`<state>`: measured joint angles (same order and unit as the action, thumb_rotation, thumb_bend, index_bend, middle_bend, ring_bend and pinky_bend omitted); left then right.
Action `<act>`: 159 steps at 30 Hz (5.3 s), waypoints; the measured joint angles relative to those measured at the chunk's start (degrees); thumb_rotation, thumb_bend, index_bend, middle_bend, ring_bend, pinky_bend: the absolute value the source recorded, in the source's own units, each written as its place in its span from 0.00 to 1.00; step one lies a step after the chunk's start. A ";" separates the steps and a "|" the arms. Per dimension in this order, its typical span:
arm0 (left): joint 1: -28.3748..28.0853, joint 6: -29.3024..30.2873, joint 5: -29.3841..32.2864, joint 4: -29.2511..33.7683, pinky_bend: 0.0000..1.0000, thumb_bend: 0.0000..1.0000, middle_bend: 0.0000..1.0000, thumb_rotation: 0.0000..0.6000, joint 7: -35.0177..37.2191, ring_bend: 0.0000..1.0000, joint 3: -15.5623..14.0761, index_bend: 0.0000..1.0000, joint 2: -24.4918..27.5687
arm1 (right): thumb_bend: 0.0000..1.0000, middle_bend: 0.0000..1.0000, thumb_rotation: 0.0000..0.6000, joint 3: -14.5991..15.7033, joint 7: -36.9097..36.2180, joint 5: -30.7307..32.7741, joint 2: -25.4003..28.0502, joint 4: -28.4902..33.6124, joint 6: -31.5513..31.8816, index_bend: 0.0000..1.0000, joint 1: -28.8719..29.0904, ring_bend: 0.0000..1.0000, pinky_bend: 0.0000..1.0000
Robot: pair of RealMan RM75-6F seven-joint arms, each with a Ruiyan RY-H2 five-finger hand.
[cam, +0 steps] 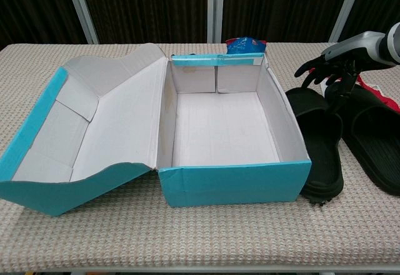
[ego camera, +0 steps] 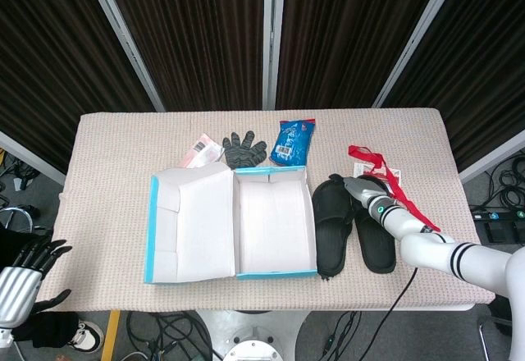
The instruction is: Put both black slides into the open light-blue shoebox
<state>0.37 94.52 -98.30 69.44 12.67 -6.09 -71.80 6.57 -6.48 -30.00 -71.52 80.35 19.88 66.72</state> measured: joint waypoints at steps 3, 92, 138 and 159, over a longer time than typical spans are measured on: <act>0.00 0.00 0.00 0.00 0.15 0.14 0.17 1.00 0.00 0.09 0.01 0.22 0.00 | 0.02 0.13 1.00 2.11 1.34 2.48 -0.70 -0.14 0.49 0.03 2.06 0.00 0.00; 0.04 -0.04 -0.05 0.00 0.15 0.14 0.17 1.00 0.01 0.09 0.07 0.22 0.00 | 0.05 0.52 1.00 -21.65 -60.11 -52.60 -9.76 0.04 25.78 0.57 -15.39 0.19 0.22; 0.04 -0.04 -0.06 0.00 0.15 0.14 0.17 1.00 0.01 0.09 0.07 0.22 0.00 | 0.00 0.48 1.00 -14.99 -62.48 -57.40 -26.68 -24.85 21.39 0.56 -6.72 0.19 0.24; 0.04 -0.04 -0.06 0.00 0.15 0.14 0.17 1.00 0.01 0.09 0.07 0.22 0.00 | 0.00 0.36 1.00 -9.98 -66.57 -61.33 -27.65 -27.76 22.27 0.29 -5.14 0.14 0.25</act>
<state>0.40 94.47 -98.36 69.44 12.67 -6.01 -71.79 -3.42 -73.05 -91.33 -99.17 52.59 42.16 61.59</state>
